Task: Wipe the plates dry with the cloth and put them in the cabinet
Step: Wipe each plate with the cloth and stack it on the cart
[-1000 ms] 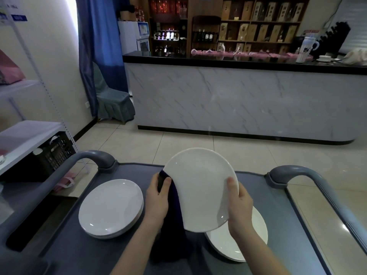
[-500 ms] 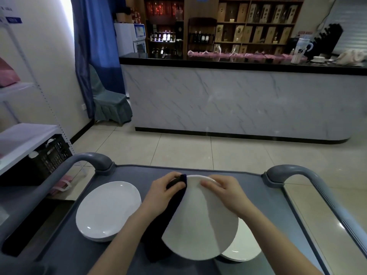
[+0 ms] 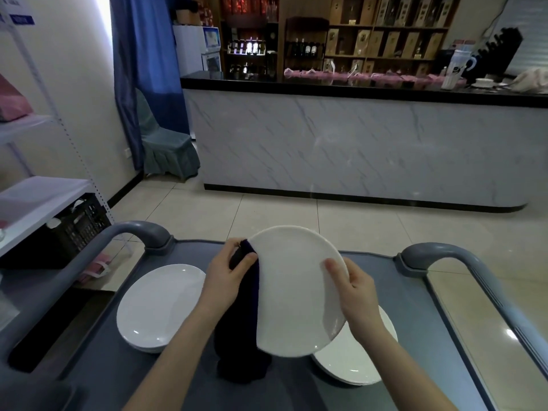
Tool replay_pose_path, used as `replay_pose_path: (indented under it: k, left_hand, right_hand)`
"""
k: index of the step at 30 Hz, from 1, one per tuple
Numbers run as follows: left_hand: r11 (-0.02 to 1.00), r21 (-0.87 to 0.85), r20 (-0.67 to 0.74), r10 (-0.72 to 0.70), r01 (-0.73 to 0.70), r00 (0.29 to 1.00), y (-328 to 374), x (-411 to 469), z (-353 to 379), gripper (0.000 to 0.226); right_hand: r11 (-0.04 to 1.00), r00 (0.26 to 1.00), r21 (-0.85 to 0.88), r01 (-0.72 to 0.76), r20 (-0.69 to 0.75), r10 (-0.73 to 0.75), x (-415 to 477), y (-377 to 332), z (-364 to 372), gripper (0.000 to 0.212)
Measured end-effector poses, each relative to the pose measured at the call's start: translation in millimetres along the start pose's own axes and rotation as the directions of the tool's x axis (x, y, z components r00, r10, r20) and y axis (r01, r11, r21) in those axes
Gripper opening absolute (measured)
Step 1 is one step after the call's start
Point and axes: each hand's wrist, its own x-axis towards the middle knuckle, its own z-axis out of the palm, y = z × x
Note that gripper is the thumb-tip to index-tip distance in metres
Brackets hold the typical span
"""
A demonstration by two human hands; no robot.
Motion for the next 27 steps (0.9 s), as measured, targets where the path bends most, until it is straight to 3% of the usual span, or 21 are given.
replay_pose_path:
  k: [4, 6, 10, 13, 16, 19, 23, 25, 27]
  left_hand:
    - [0.974, 0.213, 0.332, -0.005, -0.07, 0.943, 14, 12, 2, 0.017]
    - [0.974, 0.218, 0.34, -0.019, -0.059, 0.94, 12, 10, 9, 0.015]
    - [0.991, 0.125, 0.116, -0.057, 0.042, 0.992, 5, 7, 14, 0.013]
    - [0.992, 0.037, -0.075, -0.116, 0.119, 0.99, -3, 2, 16, 0.006]
    - [0.962, -0.108, -0.264, -0.27, 0.25, 0.926, -11, -10, 36, 0.005]
    - [0.891, -0.323, -0.303, -0.417, 0.319, 0.857, -14, -23, 55, 0.011]
    - [0.898, -0.37, -0.297, -0.358, 0.239, 0.885, -18, -21, 39, 0.01]
    - [0.948, -0.273, -0.261, -0.236, 0.163, 0.936, -16, -16, 24, 0.015]
    - [0.984, -0.157, -0.141, -0.107, 0.085, 0.984, -12, -11, 15, 0.017]
  right_hand:
    - [0.956, 0.942, -0.264, 0.128, 0.335, -0.034, 10, -13, -2, 0.027]
    - [0.941, 0.928, -0.292, 0.169, 0.369, -0.052, 14, -15, 0, 0.034]
    - [0.981, 0.975, -0.158, 0.109, 0.211, -0.075, 15, -14, -1, 0.037]
    - [0.999, 0.999, -0.038, 0.028, -0.045, -0.03, 7, -10, 4, 0.038]
    - [0.989, 0.943, 0.146, -0.025, -0.325, 0.072, 1, -6, 21, 0.048]
    - [0.98, 0.918, 0.195, -0.045, -0.379, 0.118, 0, -8, 36, 0.04]
    - [1.0, 0.987, -0.01, -0.005, -0.16, 0.004, 13, -9, 14, 0.026]
    - [0.995, 0.999, -0.091, 0.051, 0.023, -0.049, 26, -14, -3, 0.008]
    - [0.969, 0.965, -0.215, 0.118, 0.255, -0.061, 41, -23, -11, 0.007]
